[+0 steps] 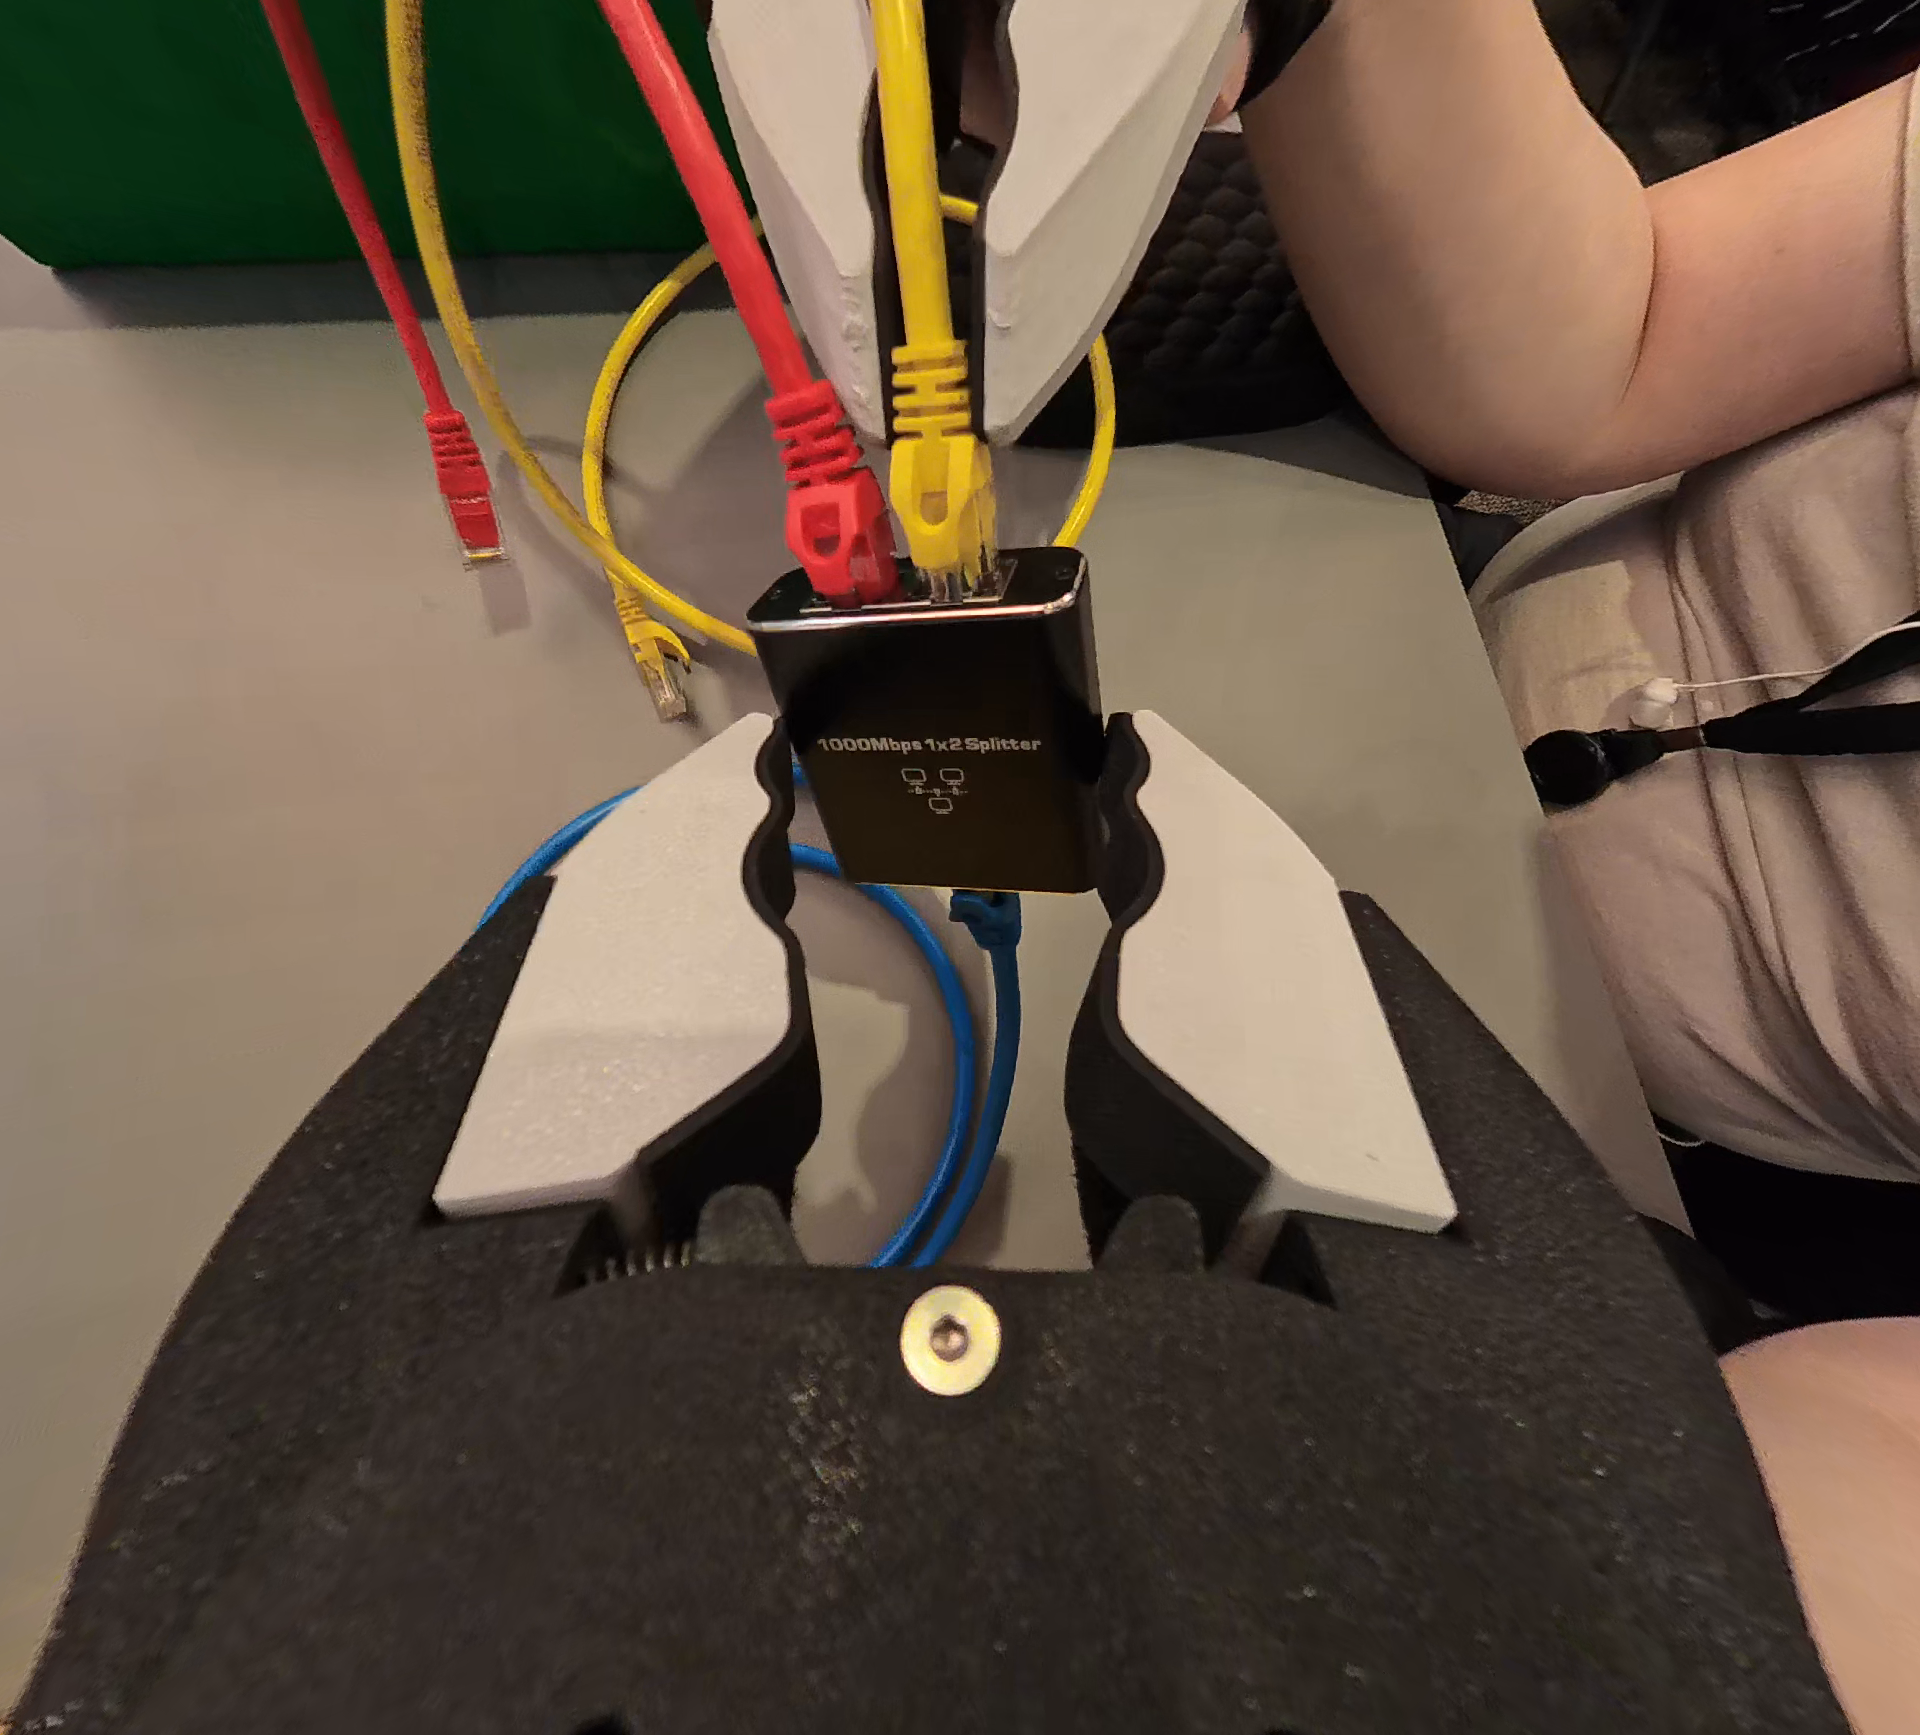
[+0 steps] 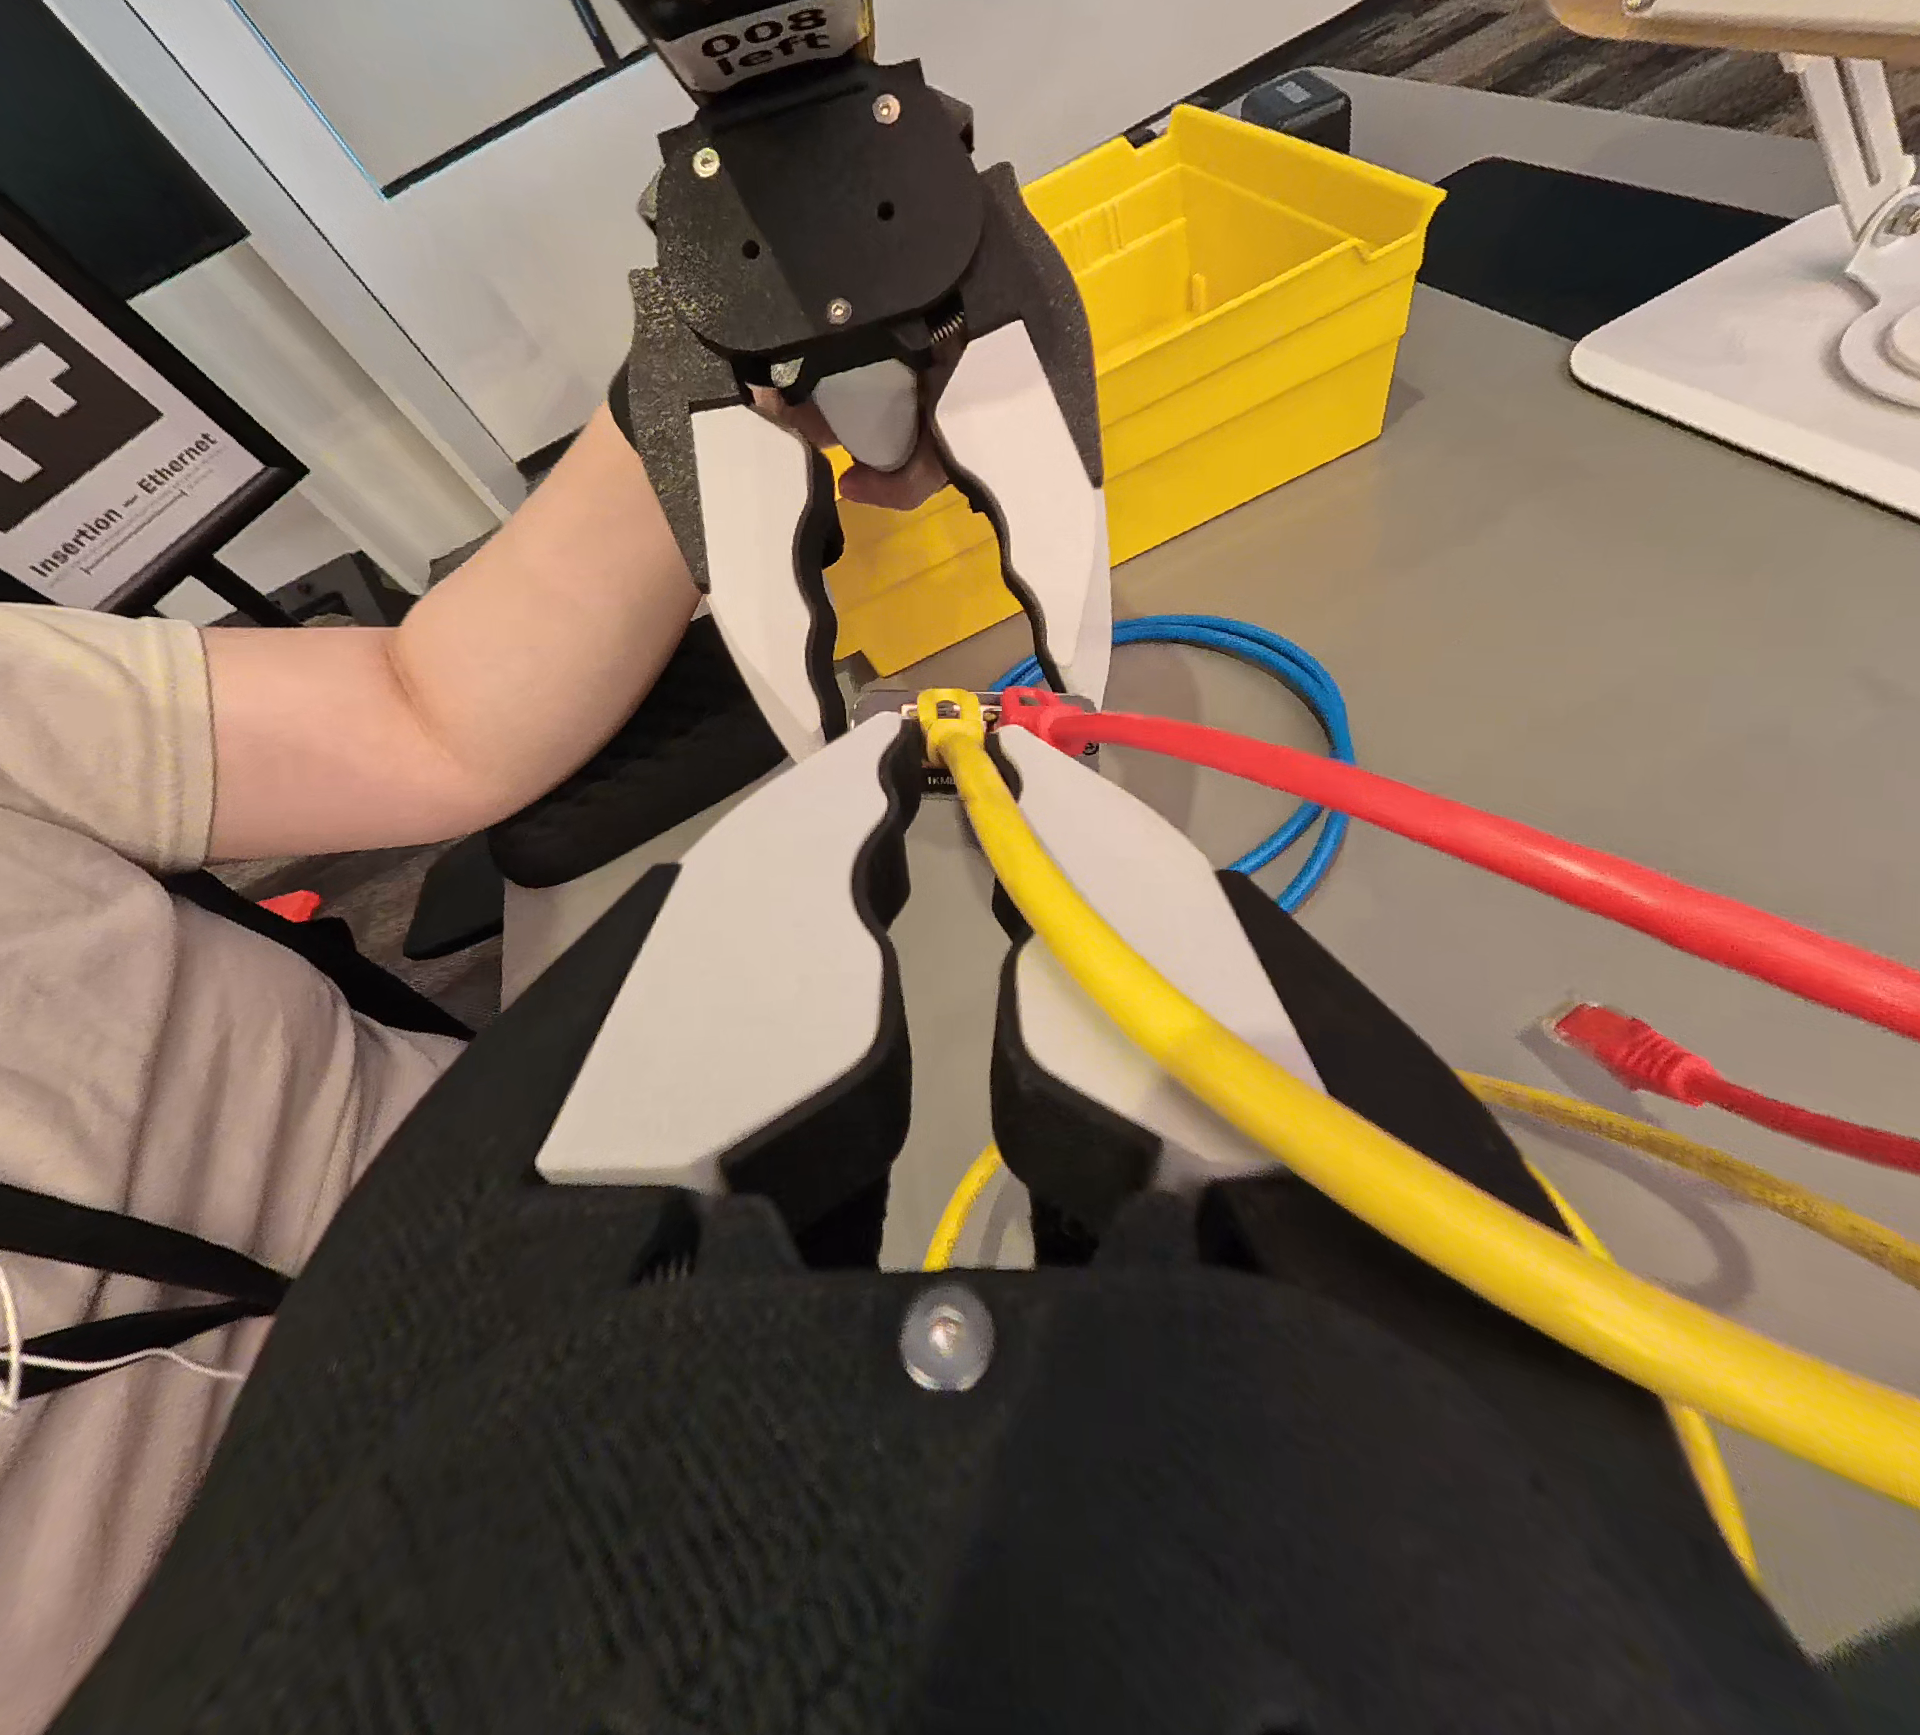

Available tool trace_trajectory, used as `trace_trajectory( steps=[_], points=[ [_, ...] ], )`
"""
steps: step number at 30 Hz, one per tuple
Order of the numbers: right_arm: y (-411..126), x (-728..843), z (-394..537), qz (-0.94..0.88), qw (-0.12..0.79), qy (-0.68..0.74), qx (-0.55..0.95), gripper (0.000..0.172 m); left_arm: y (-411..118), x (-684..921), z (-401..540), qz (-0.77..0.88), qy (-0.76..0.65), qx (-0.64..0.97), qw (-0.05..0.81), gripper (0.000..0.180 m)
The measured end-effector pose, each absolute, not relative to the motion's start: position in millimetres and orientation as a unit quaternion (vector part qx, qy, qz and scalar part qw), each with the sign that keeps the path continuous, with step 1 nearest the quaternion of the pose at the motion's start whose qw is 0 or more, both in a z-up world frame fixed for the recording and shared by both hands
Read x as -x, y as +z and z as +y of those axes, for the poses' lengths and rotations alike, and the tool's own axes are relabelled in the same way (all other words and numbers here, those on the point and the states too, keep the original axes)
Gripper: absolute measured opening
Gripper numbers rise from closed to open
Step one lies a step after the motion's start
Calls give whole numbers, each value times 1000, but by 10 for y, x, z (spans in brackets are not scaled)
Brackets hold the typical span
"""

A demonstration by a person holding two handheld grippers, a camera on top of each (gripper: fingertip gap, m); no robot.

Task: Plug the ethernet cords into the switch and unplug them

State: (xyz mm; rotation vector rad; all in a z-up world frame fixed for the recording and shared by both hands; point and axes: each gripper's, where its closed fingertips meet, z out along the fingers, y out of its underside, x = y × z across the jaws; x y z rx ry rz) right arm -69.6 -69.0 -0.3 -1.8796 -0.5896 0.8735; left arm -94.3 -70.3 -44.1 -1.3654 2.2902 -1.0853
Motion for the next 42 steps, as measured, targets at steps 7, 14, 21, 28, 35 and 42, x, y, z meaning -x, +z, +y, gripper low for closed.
trace_trajectory(
  steps=[7,14,21,28,35,42],
  points=[
    [-9,704,-716,-269,480,331,767,12,-421,943,-724,784,-390,467,124,56],
    [-65,726,-734,-280,464,328,774,12,-477,962,-744,787,-385,470,106,56],
    [-130,732,-771,-294,447,319,782,12,-540,961,-775,792,-378,470,92,56],
    [-159,736,-816,-304,436,318,785,12,-559,969,-807,797,-376,466,84,55],
    [-258,755,-815,-316,417,298,799,12,-678,966,-830,804,-358,470,65,55],
    [-296,769,-822,-326,411,284,802,12,-708,975,-828,803,-361,470,60,55]
  ],
)
